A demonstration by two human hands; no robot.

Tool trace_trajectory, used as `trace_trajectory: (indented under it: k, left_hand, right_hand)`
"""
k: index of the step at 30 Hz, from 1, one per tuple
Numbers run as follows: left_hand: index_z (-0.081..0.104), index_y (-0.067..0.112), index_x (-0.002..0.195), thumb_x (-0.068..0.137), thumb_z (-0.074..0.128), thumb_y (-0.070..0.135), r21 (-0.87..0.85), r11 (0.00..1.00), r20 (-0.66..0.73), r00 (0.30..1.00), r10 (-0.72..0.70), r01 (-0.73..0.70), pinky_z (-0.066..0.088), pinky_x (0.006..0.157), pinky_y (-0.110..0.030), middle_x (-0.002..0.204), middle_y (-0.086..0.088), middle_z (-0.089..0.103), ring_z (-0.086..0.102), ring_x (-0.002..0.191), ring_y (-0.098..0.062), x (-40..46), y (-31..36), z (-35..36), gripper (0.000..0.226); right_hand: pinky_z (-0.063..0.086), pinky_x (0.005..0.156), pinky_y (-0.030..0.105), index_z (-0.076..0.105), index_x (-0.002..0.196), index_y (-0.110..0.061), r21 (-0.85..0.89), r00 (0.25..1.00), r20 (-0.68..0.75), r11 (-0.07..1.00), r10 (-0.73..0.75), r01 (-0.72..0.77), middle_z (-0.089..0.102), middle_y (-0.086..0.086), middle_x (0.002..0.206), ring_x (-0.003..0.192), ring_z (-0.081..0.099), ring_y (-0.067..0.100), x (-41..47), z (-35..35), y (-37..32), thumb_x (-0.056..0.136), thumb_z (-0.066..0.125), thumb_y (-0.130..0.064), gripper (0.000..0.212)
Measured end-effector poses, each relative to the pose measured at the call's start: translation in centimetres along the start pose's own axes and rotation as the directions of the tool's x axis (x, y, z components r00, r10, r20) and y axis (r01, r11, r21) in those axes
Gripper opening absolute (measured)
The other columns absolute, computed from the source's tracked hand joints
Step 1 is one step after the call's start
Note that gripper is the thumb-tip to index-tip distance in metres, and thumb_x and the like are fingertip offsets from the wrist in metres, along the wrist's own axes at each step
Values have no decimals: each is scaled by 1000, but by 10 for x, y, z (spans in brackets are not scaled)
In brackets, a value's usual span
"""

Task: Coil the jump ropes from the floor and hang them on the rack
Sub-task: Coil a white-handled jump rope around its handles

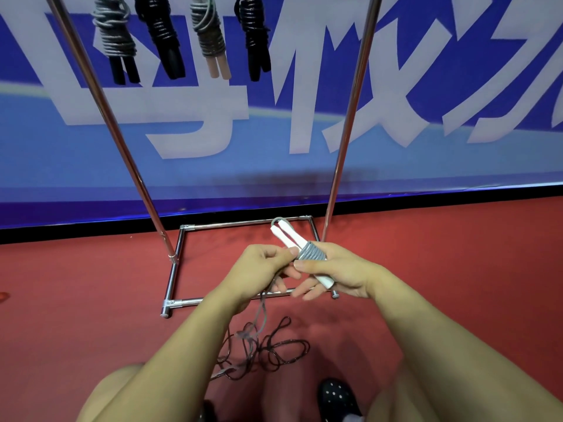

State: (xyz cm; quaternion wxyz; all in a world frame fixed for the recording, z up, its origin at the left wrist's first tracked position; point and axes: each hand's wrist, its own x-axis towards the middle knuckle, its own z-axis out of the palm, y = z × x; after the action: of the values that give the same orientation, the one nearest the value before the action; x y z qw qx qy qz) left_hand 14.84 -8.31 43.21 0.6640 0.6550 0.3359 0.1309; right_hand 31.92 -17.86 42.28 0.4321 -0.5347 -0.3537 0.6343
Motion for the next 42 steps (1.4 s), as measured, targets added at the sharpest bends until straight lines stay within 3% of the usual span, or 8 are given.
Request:
trace_trajectory:
  k: [3,8,12,15,26,29,33,42]
  left_hand:
    - [68,8,99,102,54,50,15,984,33,983,-180,180,45,47,-21,71,-12,72,57,45,-15,-2,4,0,44]
    - [65,7,83,107,46,40,72,985,-8,988,-157,157,34,45,-24,46,-4,52,43,36,-16,5,-4,-2,44]
    - [74,7,84,105,52,35,174,983,-139,990,-32,56,31,46,-22,49,2,50,35,40,-9,8,-5,-5,42]
    - [75,7,85,105,53,35,249,969,-182,983,34,13,30,42,-15,55,2,59,33,37,-4,7,-7,-3,41]
    - [58,15,63,104,52,33,338,939,-182,974,135,-67,29,50,-24,57,1,41,32,46,-10,7,-3,4,45]
    - [59,13,66,105,49,36,317,945,-169,976,136,-76,27,47,-24,60,-4,41,29,41,-9,4,0,5,46]
    - [61,8,67,105,47,39,287,953,-168,975,146,-94,27,51,-30,63,-7,41,29,44,-10,2,2,6,51]
    - [63,7,67,106,41,38,237,968,-174,976,130,-86,27,48,-21,55,0,37,30,47,-11,0,2,4,55]
  right_hand:
    - [45,47,23,61,126,-9,-181,976,-168,977,-142,111,74,9,92,54,58,17,7,-6,3,96,71,-14,32]
    - [26,47,23,64,123,-8,-60,916,-345,978,-206,197,56,4,76,50,32,11,10,-20,3,96,71,-17,30]
    - [31,52,26,64,128,-3,202,943,-327,970,-66,138,62,6,80,55,41,15,12,-24,1,101,53,-46,52]
    - [35,53,27,60,132,1,215,939,-342,969,-44,123,66,10,83,56,45,16,15,-25,1,108,42,-39,50]
    - [47,72,14,68,126,-15,-154,897,-387,974,-212,164,68,-7,90,77,59,-2,21,-17,7,105,57,-23,25]
    - [45,89,26,68,119,-23,-182,891,-391,969,-229,169,67,1,104,94,58,9,23,-14,8,102,62,-23,18]
    - [45,84,21,68,121,-20,-290,848,-440,940,-295,177,68,-12,96,85,59,1,26,-10,7,100,65,-22,21]
    - [47,87,16,69,119,-16,-518,780,-459,841,-426,154,71,-6,111,99,64,7,32,0,8,90,78,-23,31]
